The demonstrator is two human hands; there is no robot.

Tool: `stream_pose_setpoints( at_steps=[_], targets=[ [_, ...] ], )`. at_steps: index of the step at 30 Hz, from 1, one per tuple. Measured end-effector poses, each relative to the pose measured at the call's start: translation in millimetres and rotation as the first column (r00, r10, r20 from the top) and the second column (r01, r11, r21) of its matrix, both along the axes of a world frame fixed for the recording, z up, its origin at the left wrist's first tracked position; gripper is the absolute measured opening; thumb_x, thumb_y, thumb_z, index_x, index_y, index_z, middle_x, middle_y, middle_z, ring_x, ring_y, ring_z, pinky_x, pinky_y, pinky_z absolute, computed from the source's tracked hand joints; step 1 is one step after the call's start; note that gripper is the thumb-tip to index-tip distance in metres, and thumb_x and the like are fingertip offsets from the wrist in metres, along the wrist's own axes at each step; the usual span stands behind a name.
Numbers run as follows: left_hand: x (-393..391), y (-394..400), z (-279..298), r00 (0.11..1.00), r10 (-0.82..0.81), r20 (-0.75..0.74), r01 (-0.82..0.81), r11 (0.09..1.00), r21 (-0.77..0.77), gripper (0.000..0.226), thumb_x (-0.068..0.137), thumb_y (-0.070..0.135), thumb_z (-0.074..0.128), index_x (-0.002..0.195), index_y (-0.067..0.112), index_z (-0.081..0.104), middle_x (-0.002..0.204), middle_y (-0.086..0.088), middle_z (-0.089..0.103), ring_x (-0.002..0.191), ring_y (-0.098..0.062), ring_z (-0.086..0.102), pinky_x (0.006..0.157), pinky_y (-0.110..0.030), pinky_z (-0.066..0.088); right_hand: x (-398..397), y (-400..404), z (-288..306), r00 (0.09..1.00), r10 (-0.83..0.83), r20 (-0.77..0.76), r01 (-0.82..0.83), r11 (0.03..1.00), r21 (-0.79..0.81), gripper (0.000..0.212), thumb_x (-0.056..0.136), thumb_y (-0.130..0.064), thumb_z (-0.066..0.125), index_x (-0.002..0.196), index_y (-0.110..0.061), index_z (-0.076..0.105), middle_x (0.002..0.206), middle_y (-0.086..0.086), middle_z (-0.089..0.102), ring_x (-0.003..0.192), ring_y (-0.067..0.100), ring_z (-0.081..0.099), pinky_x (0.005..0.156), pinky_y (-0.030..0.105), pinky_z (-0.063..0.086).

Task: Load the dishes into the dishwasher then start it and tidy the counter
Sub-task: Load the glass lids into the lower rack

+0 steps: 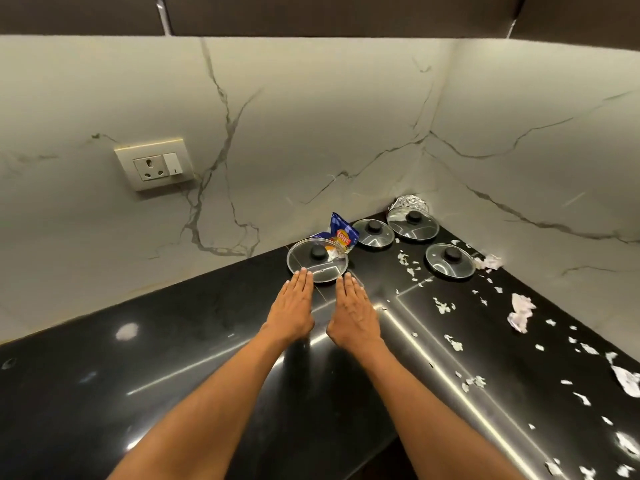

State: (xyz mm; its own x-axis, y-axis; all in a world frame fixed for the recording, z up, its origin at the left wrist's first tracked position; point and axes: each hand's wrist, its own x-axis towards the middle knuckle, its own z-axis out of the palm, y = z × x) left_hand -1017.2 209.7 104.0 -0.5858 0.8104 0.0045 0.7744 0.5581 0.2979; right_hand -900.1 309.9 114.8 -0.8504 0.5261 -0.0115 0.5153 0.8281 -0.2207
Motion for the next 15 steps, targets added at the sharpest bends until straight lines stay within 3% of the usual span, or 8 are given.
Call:
stream_pose_setpoints(
  at_steps=[15],
  targets=[
    [-91.5,71.1,-73.5,0.988,-0.013,0.153,0.033,0.991,-0.132,0.094,0.089,0.015,0.059,0.159,0.012,-0.005,0.166,-0.007,-0.010,0.153,-0.019,-0.007,0.126,-0.037,0.003,-114.9,91.8,-58.0,0.994,-0.005,0.108,0.016,0.995,-0.100,0.091,0.092,-0.021,0.057,0.160,-0.003,-0.001,0.168,0.018,-0.001,0.156,0.028,-0.001,0.127,0.039,0.006]
  ],
)
